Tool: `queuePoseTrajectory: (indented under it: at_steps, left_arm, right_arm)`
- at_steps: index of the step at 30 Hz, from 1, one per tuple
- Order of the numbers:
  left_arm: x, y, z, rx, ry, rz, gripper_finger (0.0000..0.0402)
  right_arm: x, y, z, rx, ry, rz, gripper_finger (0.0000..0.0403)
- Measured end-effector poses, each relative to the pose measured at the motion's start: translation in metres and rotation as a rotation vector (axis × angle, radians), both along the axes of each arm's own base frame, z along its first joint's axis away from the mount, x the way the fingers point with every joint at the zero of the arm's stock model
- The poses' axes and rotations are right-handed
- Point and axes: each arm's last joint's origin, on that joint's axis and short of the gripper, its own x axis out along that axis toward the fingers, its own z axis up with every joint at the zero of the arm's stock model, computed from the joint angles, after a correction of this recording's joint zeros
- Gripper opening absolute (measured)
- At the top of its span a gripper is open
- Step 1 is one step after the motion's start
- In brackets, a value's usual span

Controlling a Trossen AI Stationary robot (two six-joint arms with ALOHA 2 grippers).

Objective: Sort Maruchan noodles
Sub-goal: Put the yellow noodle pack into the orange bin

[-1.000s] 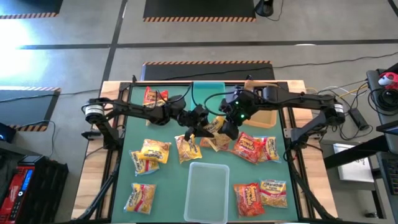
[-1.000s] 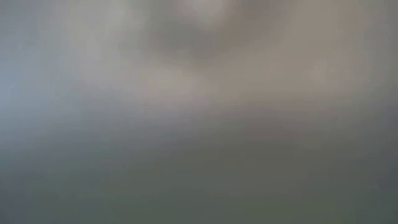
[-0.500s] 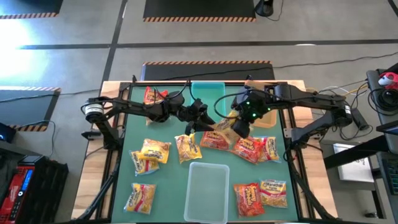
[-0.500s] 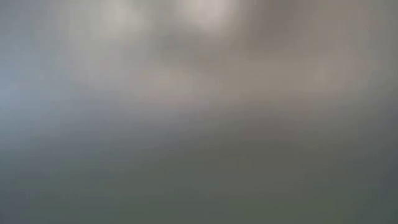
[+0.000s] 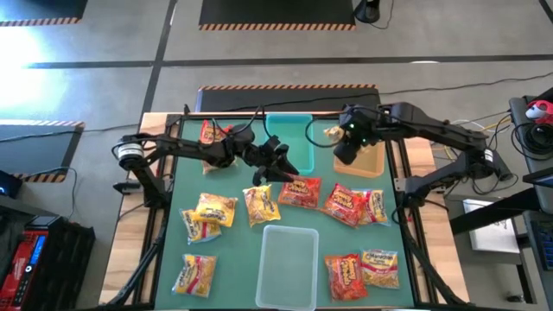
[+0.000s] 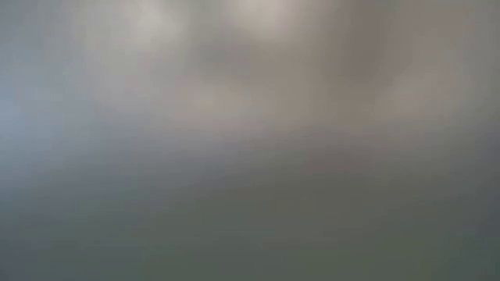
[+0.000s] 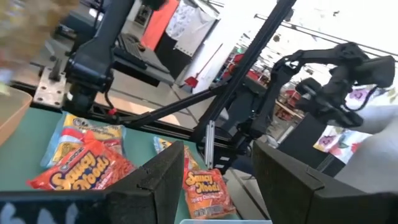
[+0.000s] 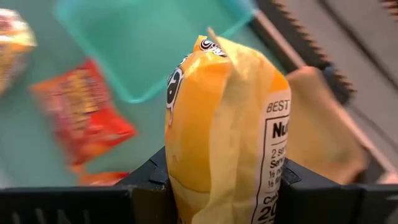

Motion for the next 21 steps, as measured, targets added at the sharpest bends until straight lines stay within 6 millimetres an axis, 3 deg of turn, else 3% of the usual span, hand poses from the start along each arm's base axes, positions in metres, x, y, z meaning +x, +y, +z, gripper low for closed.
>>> queuePoseTrajectory:
  at_steps: [8,15,21]
  left_arm:
    - [-0.002,0.0,0.0,0.005,-0.004,-0.062,0.0172]
    - [-0.002,0.001,0.0,0.006,-0.004,-0.08,0.0172]
    - [-0.002,0.001,0.0,0.003,-0.002,-0.069,0.0172]
  right_arm:
    - [-0.028,-0.036,-0.035,-0.057,0.094,-0.097,0.0127]
    - [-0.054,-0.055,-0.061,-0.179,-0.137,-0.101,0.0127]
    - [-0.07,-0.068,-0.097,-0.234,-0.275,-0.185,0.0127]
